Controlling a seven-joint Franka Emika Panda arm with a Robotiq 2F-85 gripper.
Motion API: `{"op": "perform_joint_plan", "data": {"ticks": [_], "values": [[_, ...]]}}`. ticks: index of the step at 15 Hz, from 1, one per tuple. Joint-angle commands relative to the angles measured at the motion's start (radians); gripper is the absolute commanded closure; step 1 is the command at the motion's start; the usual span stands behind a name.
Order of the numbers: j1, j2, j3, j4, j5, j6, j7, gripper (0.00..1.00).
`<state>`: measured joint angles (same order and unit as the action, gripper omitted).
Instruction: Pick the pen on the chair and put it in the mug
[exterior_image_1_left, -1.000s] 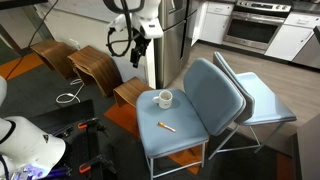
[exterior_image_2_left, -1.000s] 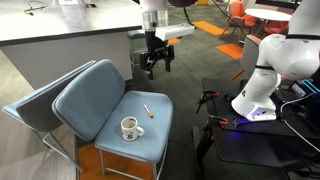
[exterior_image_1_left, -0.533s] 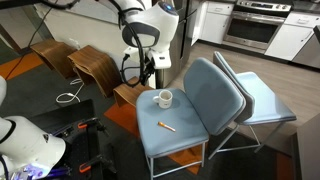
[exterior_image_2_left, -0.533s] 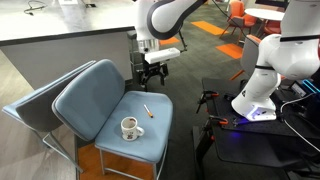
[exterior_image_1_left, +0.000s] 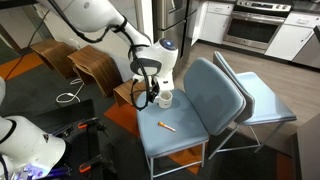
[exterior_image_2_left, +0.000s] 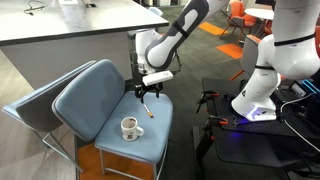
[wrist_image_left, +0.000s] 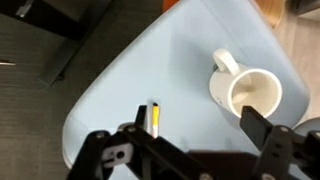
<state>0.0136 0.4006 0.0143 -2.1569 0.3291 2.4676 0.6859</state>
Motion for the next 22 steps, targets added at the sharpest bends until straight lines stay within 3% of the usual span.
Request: {"op": "perform_joint_plan", "data": {"ticks": [1, 7, 11, 14, 18, 22], "values": [[0.0, 0.075, -0.015, 0.014, 0.063, 0.089, -0.071, 0.0], [-0.031, 0.269, 0.024, 0.077, 0.184, 0.223, -0.189, 0.07], [-0.037, 0.35, -0.019, 0.164, 0.153, 0.173, -0.173, 0.11], [-0.059, 0.387, -0.033, 0.229, 0.142, 0.133, -0.18, 0.24], [-0.073, 0.419, -0.028, 0.294, 0.149, 0.072, -0.188, 0.23], [-0.059, 0.471, 0.023, 0.254, 0.198, 0.119, -0.188, 0.19]]}}
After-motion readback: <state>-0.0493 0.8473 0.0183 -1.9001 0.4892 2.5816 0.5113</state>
